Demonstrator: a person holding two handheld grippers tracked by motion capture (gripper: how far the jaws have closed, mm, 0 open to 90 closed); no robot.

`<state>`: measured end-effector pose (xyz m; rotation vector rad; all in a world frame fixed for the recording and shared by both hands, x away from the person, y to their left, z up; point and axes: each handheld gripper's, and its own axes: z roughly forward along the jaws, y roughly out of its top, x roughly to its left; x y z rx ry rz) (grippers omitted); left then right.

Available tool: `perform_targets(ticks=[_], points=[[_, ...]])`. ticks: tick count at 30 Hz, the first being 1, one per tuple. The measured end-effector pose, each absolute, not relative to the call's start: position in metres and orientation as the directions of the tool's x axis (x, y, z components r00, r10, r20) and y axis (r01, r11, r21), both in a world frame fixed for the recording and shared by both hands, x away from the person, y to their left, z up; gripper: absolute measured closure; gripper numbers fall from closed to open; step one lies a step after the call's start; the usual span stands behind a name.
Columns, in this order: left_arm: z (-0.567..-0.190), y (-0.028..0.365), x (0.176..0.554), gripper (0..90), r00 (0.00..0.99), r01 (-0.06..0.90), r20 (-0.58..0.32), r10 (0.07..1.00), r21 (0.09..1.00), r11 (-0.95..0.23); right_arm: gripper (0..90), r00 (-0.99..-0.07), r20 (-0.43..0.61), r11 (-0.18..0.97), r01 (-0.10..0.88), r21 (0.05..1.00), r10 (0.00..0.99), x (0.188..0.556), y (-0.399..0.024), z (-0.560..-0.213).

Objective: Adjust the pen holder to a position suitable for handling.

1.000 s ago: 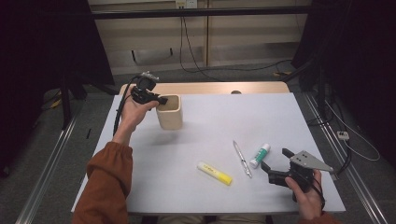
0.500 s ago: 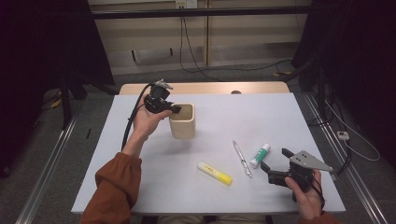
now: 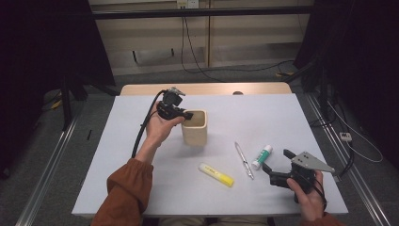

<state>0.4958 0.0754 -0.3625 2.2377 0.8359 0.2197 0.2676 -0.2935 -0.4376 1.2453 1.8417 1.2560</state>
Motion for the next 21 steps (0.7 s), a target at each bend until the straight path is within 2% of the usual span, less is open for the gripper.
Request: perform_targets(ticks=[11, 15, 21], points=[[-0.369, 0.060, 0.495, 70.4, 0.763, 0.516, -0.104, 0.637, 0.692, -0.505, 5.8, -0.397, 0.041, 0.121, 0.373, 0.920, 0.917, 0.268, -0.293, -0.438], [-0.372, 0.054, 0.495, 69.7, 0.753, 0.539, -0.142, 0.643, 0.694, -0.478, 5.8, -0.399, 0.043, 0.119, 0.373, 0.920, 0.916, 0.268, -0.293, -0.438], [-0.378, 0.046, 0.490, 69.4, 0.755, 0.533, -0.131, 0.642, 0.694, -0.484, 5.7, -0.403, 0.042, 0.122, 0.372, 0.920, 0.914, 0.267, -0.293, -0.438]])
